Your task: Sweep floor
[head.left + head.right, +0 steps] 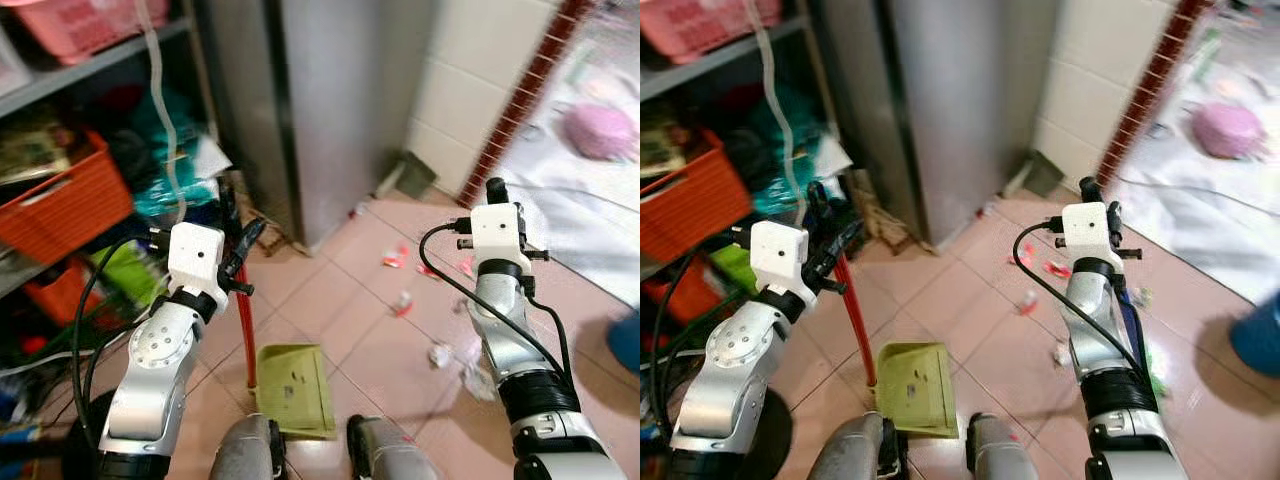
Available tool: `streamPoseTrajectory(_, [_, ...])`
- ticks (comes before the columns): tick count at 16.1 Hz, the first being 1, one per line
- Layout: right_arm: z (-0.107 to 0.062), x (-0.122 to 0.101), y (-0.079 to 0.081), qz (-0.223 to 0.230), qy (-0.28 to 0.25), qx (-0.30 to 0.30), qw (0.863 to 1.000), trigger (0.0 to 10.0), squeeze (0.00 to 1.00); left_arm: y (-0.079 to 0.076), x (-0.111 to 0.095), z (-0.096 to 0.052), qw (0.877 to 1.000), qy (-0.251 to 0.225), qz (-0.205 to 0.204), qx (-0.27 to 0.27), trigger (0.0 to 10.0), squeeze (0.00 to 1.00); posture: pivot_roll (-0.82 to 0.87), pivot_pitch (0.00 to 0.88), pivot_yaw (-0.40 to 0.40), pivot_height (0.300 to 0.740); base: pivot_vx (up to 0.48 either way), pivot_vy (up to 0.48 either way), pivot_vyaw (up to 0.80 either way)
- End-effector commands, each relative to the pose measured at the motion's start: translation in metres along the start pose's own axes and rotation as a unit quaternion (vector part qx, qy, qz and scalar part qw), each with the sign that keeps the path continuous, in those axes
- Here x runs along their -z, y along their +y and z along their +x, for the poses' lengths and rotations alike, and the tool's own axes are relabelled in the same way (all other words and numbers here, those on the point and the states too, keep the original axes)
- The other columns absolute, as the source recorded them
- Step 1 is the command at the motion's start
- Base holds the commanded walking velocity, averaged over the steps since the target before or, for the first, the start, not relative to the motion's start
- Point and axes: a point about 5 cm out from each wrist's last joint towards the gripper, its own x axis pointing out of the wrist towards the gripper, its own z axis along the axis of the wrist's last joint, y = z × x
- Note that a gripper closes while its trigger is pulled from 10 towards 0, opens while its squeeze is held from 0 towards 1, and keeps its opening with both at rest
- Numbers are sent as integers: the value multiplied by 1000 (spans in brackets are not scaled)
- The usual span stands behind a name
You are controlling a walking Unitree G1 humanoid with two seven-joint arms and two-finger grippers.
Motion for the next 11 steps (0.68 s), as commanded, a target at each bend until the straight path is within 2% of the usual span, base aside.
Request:
streamPoseTrajectory(1, [3, -9, 2, 5, -12, 0, 1000, 10000, 0, -1, -14, 2, 999, -35, 14, 11, 10000, 0, 53, 114, 4, 740, 0, 0, -800])
streamPoseTrajectory(5, [3, -11, 9, 14, -7, -18, 1000, 10000, 0, -6, -11, 2, 999, -31, 5, 11, 10000, 0, 40, 126, -27, 740, 0, 0, -800])
streamPoseTrajectory(7, [6, -7, 6, 24, 9, -17, 1000, 10000, 0, -12, -11, 1, 999, -34, -4, 17, 10000, 0, 35, 131, -35, 740, 0, 0, -800])
streamPoseTrajectory(11, [7, -3, 1, 38, 24, -10, 999, 10000, 0, -13, -12, 2, 999, -36, -9, 23, 10000, 0, 27, 136, -36, 740, 0, 0, -780])
